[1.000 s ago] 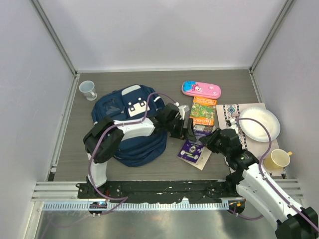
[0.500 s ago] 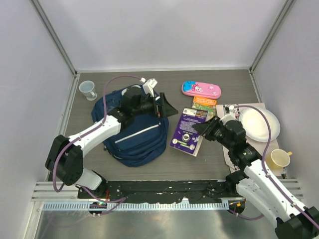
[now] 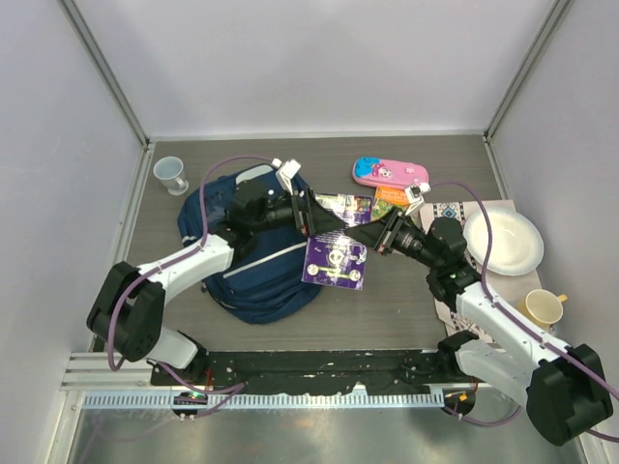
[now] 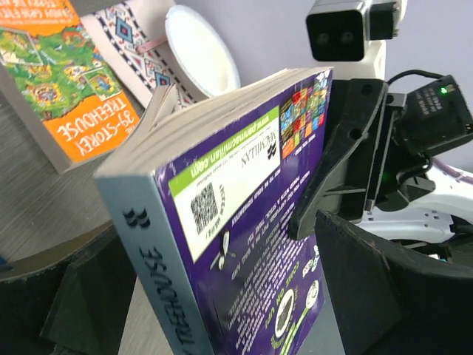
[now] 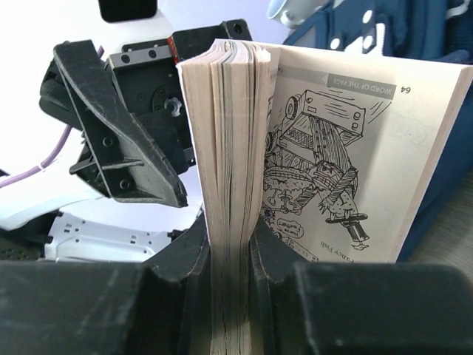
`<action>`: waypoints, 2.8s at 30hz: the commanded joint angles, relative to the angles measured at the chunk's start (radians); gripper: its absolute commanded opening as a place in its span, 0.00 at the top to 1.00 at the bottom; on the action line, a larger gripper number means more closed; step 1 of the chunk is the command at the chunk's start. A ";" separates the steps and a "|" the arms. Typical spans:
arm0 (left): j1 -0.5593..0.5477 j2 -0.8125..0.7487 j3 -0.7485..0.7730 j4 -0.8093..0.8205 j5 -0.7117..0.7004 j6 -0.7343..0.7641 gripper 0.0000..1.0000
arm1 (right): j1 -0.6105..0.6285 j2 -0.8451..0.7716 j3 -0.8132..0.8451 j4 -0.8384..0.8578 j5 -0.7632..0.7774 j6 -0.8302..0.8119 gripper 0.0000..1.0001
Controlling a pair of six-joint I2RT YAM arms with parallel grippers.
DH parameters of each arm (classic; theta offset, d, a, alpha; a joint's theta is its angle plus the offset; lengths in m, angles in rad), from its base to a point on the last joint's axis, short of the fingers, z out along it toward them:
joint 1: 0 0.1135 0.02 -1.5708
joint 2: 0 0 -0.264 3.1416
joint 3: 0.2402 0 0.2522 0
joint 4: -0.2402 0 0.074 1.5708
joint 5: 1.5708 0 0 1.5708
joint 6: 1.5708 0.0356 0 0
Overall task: Pack the student bag
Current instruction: Pick up the book from the center of the board.
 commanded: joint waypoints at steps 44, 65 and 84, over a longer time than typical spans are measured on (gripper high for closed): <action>0.074 -0.215 -0.077 0.246 -0.568 -0.253 1.00 | 0.193 0.166 -0.039 0.317 0.199 0.270 0.11; 0.074 -0.132 -0.192 0.594 -0.551 -0.476 1.00 | 0.196 0.349 -0.053 0.689 0.244 0.340 0.11; 0.072 -0.141 -0.244 0.387 -0.384 -0.375 0.33 | 0.190 0.213 -0.024 0.498 0.305 0.212 0.99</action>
